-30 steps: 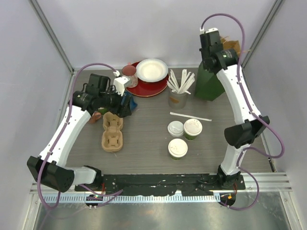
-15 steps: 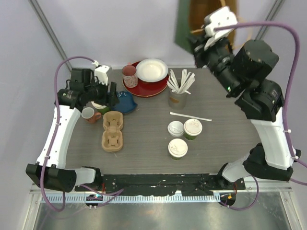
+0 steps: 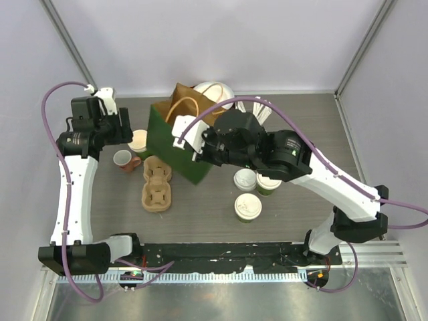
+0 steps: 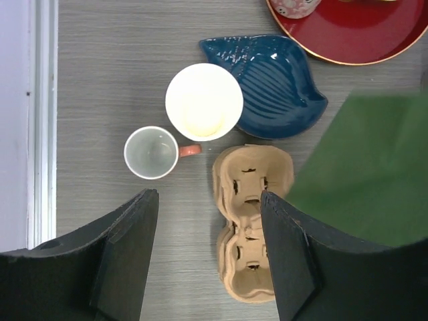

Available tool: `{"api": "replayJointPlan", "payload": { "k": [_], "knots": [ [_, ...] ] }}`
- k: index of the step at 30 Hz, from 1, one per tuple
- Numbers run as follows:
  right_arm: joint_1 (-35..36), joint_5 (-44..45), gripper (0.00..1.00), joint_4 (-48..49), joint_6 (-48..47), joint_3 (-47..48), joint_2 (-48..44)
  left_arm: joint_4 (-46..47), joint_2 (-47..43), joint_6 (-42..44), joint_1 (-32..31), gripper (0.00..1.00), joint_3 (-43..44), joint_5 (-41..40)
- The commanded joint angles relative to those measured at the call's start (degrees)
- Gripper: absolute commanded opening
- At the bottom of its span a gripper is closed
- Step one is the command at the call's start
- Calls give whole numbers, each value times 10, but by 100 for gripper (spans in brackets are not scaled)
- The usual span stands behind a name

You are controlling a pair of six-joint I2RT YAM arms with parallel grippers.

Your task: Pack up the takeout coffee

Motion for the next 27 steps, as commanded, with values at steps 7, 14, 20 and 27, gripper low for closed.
{"api": "replayJointPlan", "payload": {
  "k": [7,14,20,27],
  "knots": [
    [-1,-132,1,-41,-37,-148,-116,-20,-13,35,7,58,-15,83],
    [0,-195,1,-25,-61,-255,-126,-26,-13,33,6,54,-36,139],
    [-1,-199,1,-4,-63,-324,-125,-50,-12,78,-16,49,-60,154],
    [-1,-234,1,-11,-66,-350,-110,-107,2,202,-74,48,-116,176]
  ]
}}
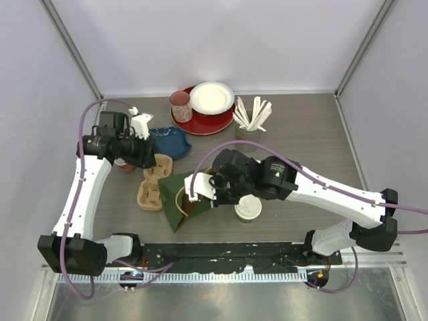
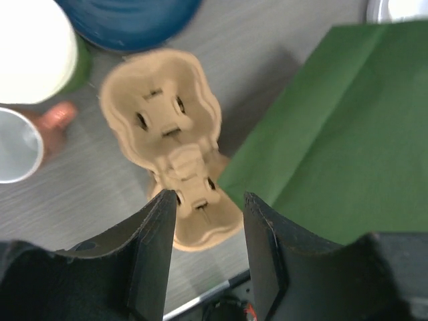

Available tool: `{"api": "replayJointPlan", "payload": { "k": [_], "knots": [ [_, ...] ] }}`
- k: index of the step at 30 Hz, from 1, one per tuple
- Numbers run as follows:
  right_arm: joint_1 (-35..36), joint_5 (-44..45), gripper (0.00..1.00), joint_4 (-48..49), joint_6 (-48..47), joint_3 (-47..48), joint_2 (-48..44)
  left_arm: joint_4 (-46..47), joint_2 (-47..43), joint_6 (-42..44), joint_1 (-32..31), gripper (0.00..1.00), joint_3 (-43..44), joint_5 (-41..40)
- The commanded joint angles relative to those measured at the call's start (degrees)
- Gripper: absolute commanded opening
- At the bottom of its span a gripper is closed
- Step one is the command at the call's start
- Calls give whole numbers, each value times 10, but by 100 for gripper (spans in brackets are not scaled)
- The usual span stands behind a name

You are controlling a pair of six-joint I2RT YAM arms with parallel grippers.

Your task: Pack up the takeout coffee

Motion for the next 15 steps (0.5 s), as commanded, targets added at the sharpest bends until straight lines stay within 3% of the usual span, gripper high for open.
{"api": "replayJointPlan", "payload": {
  "k": [1,15],
  "knots": [
    [0,-28,1,5,-13,4,8,-42,6,85,-17,48,-29,13],
    [1,-39,1,-100,10,113,23,-4,27,51,-17,54,-54,-114]
  ]
}}
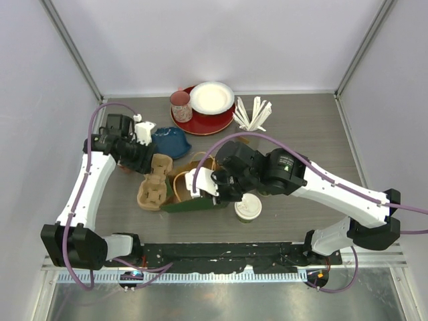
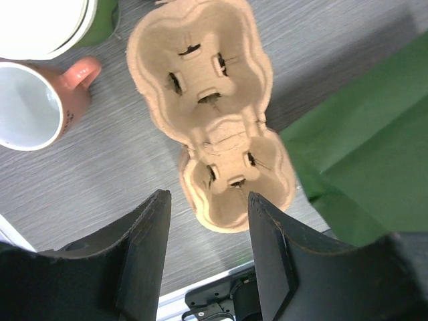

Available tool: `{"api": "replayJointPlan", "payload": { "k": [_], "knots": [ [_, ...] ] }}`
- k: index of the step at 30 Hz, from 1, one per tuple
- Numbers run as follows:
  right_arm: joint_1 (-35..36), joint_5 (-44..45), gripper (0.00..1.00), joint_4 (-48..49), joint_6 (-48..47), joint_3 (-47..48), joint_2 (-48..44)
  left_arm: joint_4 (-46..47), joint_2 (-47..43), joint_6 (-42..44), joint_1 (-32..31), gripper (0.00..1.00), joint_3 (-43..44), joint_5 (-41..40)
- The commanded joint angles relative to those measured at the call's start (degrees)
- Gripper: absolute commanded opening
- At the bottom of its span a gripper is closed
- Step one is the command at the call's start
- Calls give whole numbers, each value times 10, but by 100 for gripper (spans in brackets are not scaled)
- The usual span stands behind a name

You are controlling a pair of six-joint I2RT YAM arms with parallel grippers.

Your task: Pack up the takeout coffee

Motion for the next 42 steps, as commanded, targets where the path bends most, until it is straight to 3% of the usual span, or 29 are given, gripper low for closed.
{"api": "replayJointPlan", "payload": {
  "k": [1,13,21,30,32,33,36,42],
  "knots": [
    [1,-13,1,-30,20,18,1,26,-3,-5,1,54,-20,-35],
    [2,45,1,77,51,-100,-41,61,-15,-18,1,57,-57,-14],
    [1,60,1,79,66,-87,-17,72,-8,-23,1,57,-67,-24],
    [2,75,1,74,87,-91,-31,114,-6,-24,1,47,-113,-70],
    [2,81,11,78,95,-93,-29,131,-4,-24,1,47,-130,-75],
    [2,84,24,79,98,-93,-28,137,-1,-22,1,47,-135,-78],
    [1,86,37,79,105,-84,-26,153,8,-21,-4,46,-148,-72],
    [2,85,44,80,108,-77,-29,168,26,-14,-12,42,-161,-88]
  ]
}}
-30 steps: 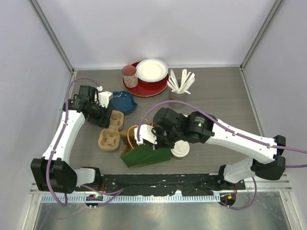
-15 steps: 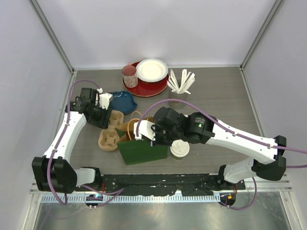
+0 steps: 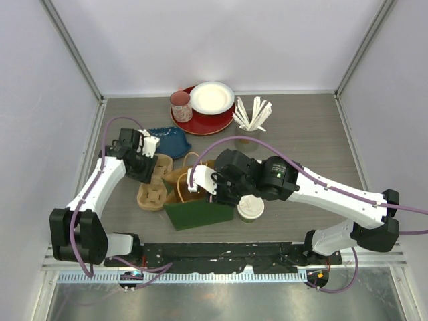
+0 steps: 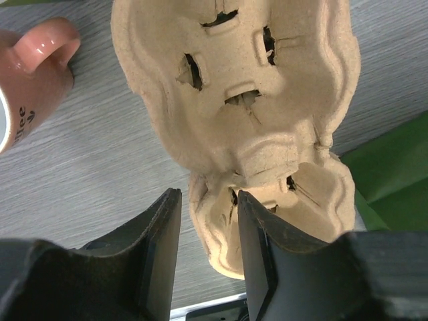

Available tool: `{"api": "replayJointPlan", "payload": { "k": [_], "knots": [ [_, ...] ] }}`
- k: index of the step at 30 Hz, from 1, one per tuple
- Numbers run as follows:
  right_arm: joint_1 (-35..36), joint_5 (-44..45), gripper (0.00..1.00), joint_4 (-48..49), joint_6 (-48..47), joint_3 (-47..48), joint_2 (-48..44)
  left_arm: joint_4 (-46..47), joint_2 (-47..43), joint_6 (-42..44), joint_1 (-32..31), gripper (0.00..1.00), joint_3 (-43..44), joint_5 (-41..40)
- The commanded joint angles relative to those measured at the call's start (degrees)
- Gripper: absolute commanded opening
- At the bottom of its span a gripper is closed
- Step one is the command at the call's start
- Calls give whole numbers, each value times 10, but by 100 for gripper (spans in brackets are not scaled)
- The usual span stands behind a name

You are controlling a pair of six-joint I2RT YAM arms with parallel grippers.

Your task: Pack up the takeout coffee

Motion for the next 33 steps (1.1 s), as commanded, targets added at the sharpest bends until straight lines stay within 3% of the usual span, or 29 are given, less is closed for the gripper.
{"api": "replayJointPlan", "payload": {
  "k": [1,6,12,21,29,33],
  "knots": [
    [2,9,44,11,12,18,-8,39,6,5,-4,41,-14,-23],
    [1,10,44,16,15,16,-12,44,9,9,-4,19,-20,-11],
    [2,12,44,15,16,22,-15,7,3,10,-4,4,3,1],
    [1,3,54,5,27,33,-24,-74,-44,35,4,0,97,12],
    [2,-30,65,-14,47,93,-22,-135,-79,56,8,0,191,71],
    [2,-71,70,-33,60,134,-19,-161,-108,120,8,0,252,132]
  ]
}}
